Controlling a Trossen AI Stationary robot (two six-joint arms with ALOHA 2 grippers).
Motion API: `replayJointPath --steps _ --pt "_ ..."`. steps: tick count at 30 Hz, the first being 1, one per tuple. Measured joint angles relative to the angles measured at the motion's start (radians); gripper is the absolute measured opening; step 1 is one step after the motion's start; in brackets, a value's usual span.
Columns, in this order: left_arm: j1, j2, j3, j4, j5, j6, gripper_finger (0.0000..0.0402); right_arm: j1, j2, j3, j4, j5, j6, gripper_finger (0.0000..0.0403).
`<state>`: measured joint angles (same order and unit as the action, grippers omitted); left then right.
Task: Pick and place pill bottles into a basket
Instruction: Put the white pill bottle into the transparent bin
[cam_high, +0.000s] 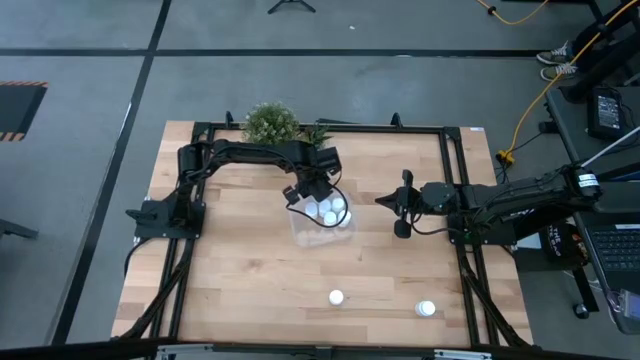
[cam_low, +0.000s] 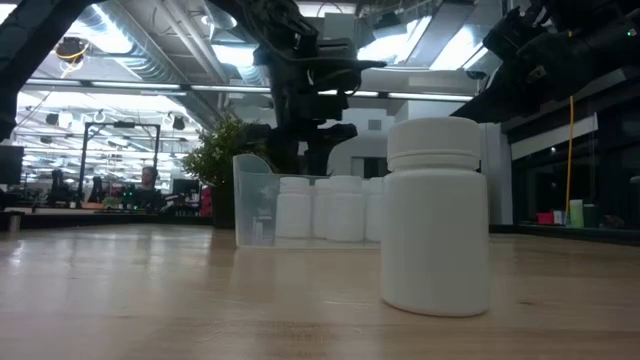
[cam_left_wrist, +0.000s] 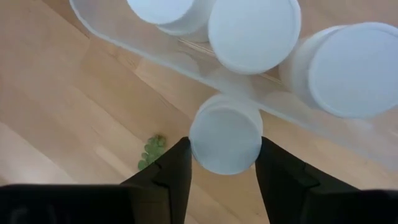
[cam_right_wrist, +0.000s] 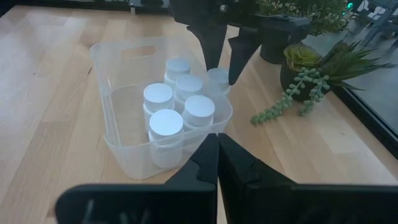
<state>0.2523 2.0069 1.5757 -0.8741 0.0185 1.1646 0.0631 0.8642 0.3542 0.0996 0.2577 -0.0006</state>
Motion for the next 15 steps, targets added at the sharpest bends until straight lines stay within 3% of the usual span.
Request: replayJointPath --steps 7,15 --pt "-0.001 -0.03 -0.002 -0.03 -0.089 -0.035 0.0145 0.0 0.0 0.0 0.0 0.0 0.0 0.0005" --pt "-0.002 -0.106 -0.002 -0.047 -0.111 -0.077 0.0145 0.0 0.0 0.0 0.0 0.0 0.0 0.0005"
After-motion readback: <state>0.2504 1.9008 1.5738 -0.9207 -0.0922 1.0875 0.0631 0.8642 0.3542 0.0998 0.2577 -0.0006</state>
